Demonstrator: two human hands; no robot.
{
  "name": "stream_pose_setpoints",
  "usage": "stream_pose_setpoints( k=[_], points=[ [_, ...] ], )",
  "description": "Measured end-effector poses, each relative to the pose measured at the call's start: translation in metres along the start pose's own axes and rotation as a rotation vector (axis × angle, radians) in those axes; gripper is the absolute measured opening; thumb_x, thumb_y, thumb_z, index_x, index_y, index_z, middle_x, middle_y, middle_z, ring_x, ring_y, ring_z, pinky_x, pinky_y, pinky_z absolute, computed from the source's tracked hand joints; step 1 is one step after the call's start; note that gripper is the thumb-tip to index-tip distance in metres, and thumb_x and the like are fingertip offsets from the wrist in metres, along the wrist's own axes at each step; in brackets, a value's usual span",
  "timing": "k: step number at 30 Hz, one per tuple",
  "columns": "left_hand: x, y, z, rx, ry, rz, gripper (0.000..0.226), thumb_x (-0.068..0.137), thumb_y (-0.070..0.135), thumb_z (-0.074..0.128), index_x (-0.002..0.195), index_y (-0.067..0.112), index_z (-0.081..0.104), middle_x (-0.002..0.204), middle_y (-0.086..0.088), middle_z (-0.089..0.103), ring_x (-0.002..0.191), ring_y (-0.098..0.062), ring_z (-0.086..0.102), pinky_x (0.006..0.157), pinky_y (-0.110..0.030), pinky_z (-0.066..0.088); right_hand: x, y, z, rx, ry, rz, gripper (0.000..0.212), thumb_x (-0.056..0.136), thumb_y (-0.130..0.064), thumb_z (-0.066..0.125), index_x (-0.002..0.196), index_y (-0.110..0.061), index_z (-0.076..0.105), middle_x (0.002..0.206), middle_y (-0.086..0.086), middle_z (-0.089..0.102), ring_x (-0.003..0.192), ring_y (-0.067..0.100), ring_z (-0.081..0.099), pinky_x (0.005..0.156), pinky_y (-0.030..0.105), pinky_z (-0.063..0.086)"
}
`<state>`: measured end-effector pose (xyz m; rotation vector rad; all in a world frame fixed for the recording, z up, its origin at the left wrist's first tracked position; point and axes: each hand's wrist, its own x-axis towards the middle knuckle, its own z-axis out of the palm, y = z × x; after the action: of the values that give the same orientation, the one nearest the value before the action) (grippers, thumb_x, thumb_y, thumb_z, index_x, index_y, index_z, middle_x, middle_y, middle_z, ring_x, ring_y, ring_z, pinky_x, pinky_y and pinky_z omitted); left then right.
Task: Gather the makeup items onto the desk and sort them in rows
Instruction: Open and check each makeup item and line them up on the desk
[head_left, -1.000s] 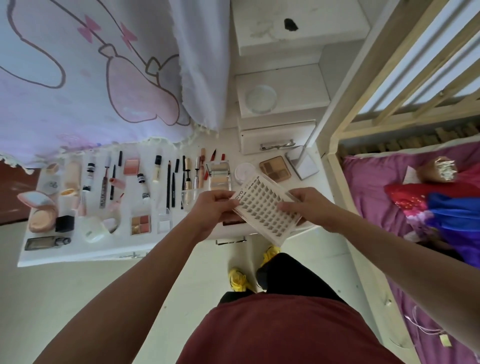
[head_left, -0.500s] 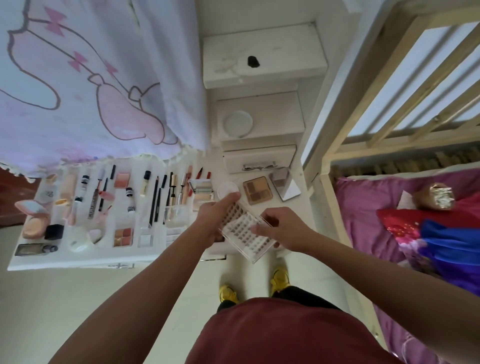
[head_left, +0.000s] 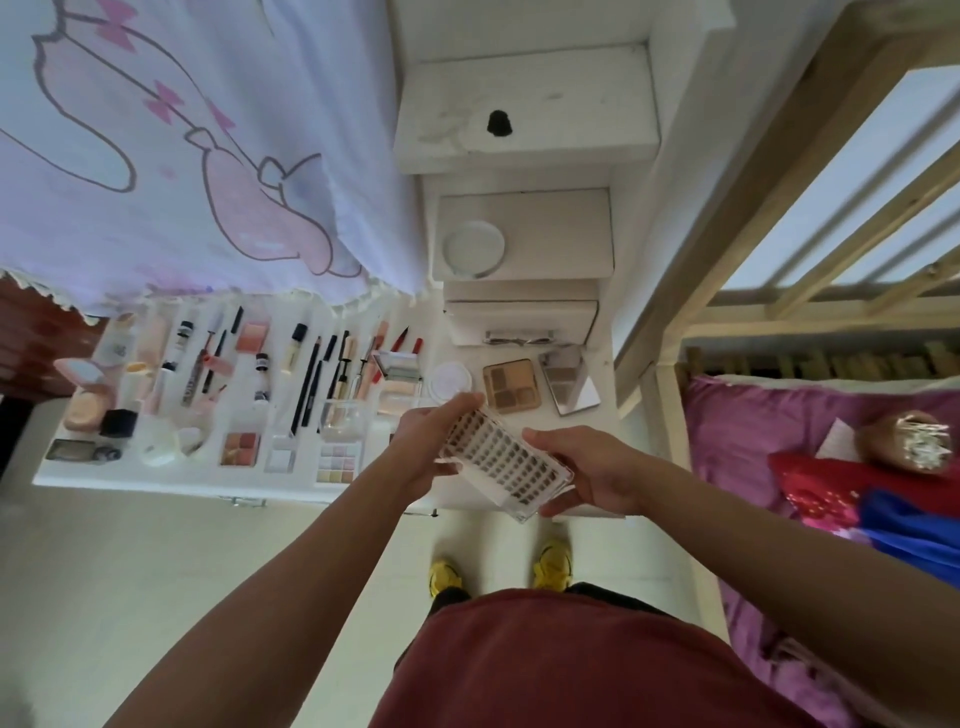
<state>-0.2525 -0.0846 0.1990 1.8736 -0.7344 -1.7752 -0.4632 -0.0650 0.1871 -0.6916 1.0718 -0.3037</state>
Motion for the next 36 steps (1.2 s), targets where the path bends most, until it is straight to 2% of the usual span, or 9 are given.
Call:
stream_pose_setpoints(
  k=[4,10,18,20,22,24,27,31,36],
  points=[
    [0.001,-0.002,0.001,-0.012,0.007,0.007,0.062,0.063,0.052,0.072,0.101,0.004,0.070,0.084,-0.008,0.070,0.085,-0.025,0.063,0.075,-0.037,0.050,0.002,-0.004,-0.004,-0.041,-0.005,0.002,0.043,0.087,-0.046,0.061,0.105,-0.008,0.073,0.101,0.018,0.070,0.092,0.032,0.070,0.075,0.041,0.059],
    [0.001,-0.005,-0.003,-0.043,0.043,0.022,0.044,0.083,0.042,0.066,0.104,0.003,0.068,0.089,-0.012,0.069,0.087,-0.025,0.062,0.073,-0.035,0.049,0.009,-0.009,0.001,-0.141,0.051,-0.052,0.037,0.096,-0.043,0.055,0.105,-0.012,0.073,0.104,0.019,0.072,0.097,0.034,0.070,0.078,0.045,0.061],
    [0.004,0.010,-0.001,-0.065,0.109,-0.002,0.045,0.079,0.046,0.070,0.102,0.007,0.068,0.094,-0.012,0.071,0.091,-0.027,0.064,0.082,-0.040,0.050,0.014,-0.019,0.004,-0.167,0.008,-0.118,0.037,0.094,-0.048,0.054,0.111,-0.020,0.071,0.104,0.018,0.069,0.096,0.031,0.069,0.077,0.046,0.059],
    [0.004,0.012,0.000,-0.069,0.073,0.046,0.048,0.076,0.049,0.070,0.102,0.009,0.068,0.093,-0.010,0.071,0.091,-0.026,0.065,0.080,-0.039,0.050,0.013,-0.023,0.001,-0.153,-0.046,-0.077,0.049,0.086,-0.059,0.056,0.114,-0.021,0.070,0.102,0.014,0.070,0.097,0.030,0.069,0.080,0.047,0.058],
    [0.004,0.014,0.001,-0.071,0.019,0.097,0.051,0.070,0.052,0.069,0.103,0.012,0.068,0.097,-0.011,0.070,0.095,-0.029,0.066,0.080,-0.039,0.053,0.014,-0.026,-0.003,-0.140,-0.135,0.005,0.068,0.076,-0.070,0.064,0.122,-0.019,0.065,0.119,0.021,0.065,0.110,0.037,0.065,0.090,0.052,0.055],
    [0.004,0.018,0.001,-0.073,-0.027,0.145,0.055,0.066,0.054,0.070,0.102,0.014,0.068,0.100,-0.013,0.068,0.095,-0.030,0.066,0.080,-0.039,0.054,0.015,-0.028,-0.006,-0.089,-0.231,0.072,0.085,0.067,-0.069,0.073,0.133,-0.018,0.058,0.136,0.028,0.052,0.123,0.044,0.054,0.097,0.055,0.050],
    [0.004,0.025,-0.001,-0.074,-0.064,0.217,0.047,0.065,0.050,0.071,0.096,0.014,0.068,0.096,-0.011,0.065,0.088,-0.026,0.064,0.073,-0.035,0.052,0.015,-0.028,-0.012,0.000,-0.341,0.086,0.093,0.065,-0.060,0.081,0.140,-0.014,0.050,0.142,0.028,0.047,0.131,0.043,0.048,0.103,0.059,0.042],
    [0.001,0.036,-0.006,-0.130,-0.051,0.247,0.037,0.071,0.042,0.067,0.095,0.013,0.069,0.089,-0.006,0.064,0.080,-0.020,0.063,0.069,-0.031,0.050,0.015,-0.027,-0.013,0.032,-0.380,0.030,0.085,0.070,-0.060,0.078,0.138,-0.016,0.053,0.136,0.026,0.054,0.124,0.037,0.053,0.100,0.055,0.044],
    [-0.003,0.044,-0.008,-0.019,0.072,0.230,0.039,0.077,0.046,0.072,0.094,0.012,0.069,0.081,0.001,0.066,0.082,-0.019,0.063,0.077,-0.034,0.046,0.012,-0.034,-0.001,-0.211,-0.141,-0.131,0.052,0.080,-0.057,0.065,0.115,-0.018,0.069,0.109,0.008,0.071,0.100,0.022,0.065,0.086,0.039,0.052]
  ],
)
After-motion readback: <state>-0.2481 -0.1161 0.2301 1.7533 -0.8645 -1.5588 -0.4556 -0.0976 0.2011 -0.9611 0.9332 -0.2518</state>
